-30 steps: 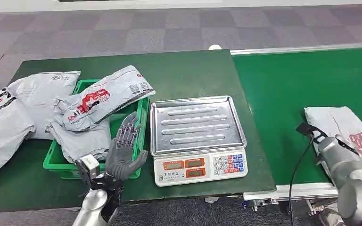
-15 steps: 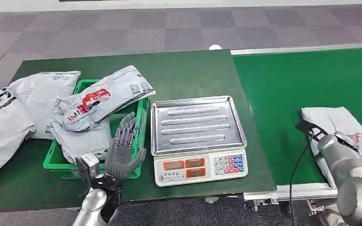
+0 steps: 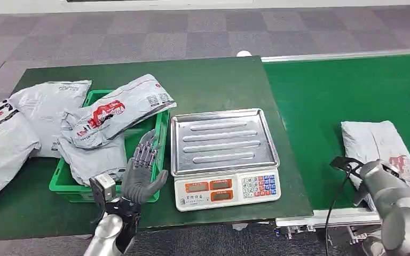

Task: Moved the parcel from conveyor to table for the left to box.

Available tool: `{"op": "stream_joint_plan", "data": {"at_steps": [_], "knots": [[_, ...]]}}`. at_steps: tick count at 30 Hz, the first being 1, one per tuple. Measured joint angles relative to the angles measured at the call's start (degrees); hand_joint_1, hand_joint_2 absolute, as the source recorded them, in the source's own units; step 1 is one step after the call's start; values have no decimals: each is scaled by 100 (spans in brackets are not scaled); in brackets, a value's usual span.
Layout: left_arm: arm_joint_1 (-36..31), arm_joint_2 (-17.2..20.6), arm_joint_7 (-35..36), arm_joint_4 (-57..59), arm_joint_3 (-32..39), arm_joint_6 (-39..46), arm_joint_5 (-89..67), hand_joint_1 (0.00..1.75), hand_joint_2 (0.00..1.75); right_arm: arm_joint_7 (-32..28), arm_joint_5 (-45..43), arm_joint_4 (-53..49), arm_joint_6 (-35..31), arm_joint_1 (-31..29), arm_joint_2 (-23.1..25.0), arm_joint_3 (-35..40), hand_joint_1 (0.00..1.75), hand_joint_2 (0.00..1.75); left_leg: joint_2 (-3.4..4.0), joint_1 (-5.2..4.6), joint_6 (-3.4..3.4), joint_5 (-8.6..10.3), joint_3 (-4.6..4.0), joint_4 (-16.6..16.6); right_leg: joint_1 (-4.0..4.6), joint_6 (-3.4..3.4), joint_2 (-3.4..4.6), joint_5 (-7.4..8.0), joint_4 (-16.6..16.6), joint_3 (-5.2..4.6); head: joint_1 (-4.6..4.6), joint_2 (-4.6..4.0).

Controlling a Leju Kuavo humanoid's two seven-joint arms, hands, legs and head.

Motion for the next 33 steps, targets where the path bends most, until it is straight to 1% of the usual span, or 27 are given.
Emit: {"op": "stream_joint_plan", "data": {"at_steps": [4,9,10,11,13,20,25,33], "knots": [[0,0,-2,0,0,0,-2,0,175,2,2,0,29,2,0,-15,0,175,0,0,0,0,0,0,0,0,0,0,0,0,0,0],[-5,2,-2,4,0,22,-133,0,175,118,52,0,514,-34,48,-37,0,175,0,0,0,0,0,0,0,0,0,0,0,1,0,2],[-10,2,-2,15,0,22,-164,0,175,153,72,0,637,-51,61,-57,38,175,-1,0,0,0,0,0,0,0,-1,0,0,1,0,2],[-19,0,-11,31,0,22,-182,0,175,168,92,0,717,-67,72,-74,175,175,-1,0,0,0,0,0,1,0,-1,0,0,2,0,2],[-35,-7,-26,70,0,31,-219,0,175,175,118,0,831,-85,96,-101,175,175,-1,1,0,0,1,0,2,0,-1,0,0,4,0,2],[-107,-9,-42,181,0,52,-232,0,175,74,100,-2,826,-149,133,-131,175,175,0,1,0,0,3,7,10,0,-1,0,0,10,0,2],[-155,-9,-31,205,0,15,-232,0,175,-251,-72,-2,874,-138,149,-277,175,175,0,1,0,0,3,8,10,0,1,1,0,10,0,0],[-186,-9,-24,212,0,15,-249,0,175,-424,-22,-2,817,-129,249,-330,175,175,0,1,0,0,2,8,10,0,1,1,1,9,0,2]]}}
